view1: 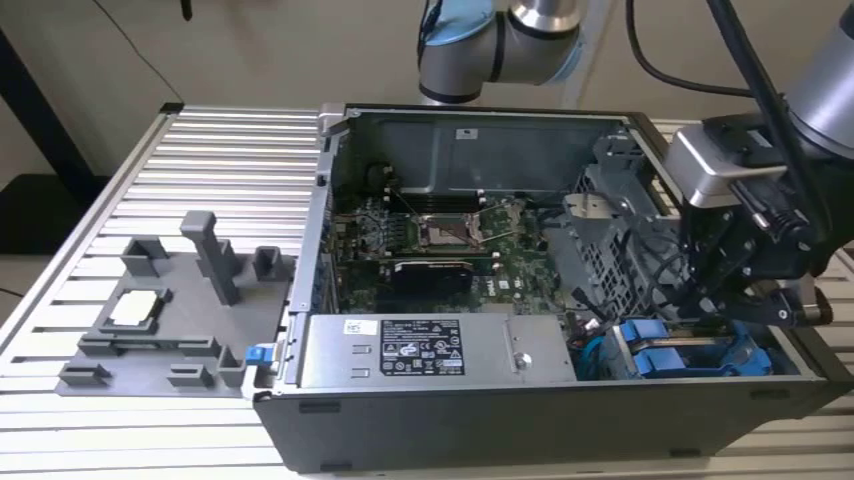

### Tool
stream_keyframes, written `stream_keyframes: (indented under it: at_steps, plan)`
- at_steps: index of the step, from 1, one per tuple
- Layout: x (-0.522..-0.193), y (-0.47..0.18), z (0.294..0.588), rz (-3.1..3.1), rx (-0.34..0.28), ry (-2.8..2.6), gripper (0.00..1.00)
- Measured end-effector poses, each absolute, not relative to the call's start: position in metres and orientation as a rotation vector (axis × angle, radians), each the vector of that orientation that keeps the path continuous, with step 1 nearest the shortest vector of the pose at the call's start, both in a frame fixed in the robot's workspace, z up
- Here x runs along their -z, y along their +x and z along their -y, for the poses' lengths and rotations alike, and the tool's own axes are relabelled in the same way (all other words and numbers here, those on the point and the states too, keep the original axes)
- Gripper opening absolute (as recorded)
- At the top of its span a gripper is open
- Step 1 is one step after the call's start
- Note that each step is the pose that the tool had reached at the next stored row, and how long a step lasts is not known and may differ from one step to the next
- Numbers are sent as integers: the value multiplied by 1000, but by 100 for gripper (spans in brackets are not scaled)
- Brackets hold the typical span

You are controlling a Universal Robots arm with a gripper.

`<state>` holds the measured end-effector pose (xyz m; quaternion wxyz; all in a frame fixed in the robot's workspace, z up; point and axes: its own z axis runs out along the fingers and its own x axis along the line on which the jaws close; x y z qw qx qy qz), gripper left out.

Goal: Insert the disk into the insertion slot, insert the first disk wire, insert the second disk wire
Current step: 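Insert the second disk wire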

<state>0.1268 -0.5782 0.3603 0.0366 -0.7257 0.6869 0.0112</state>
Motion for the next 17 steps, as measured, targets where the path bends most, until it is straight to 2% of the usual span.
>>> stream_keyframes:
  at_steps: [17]
  plan:
    - [-354,132,581,-2107,-48,-2217,16]
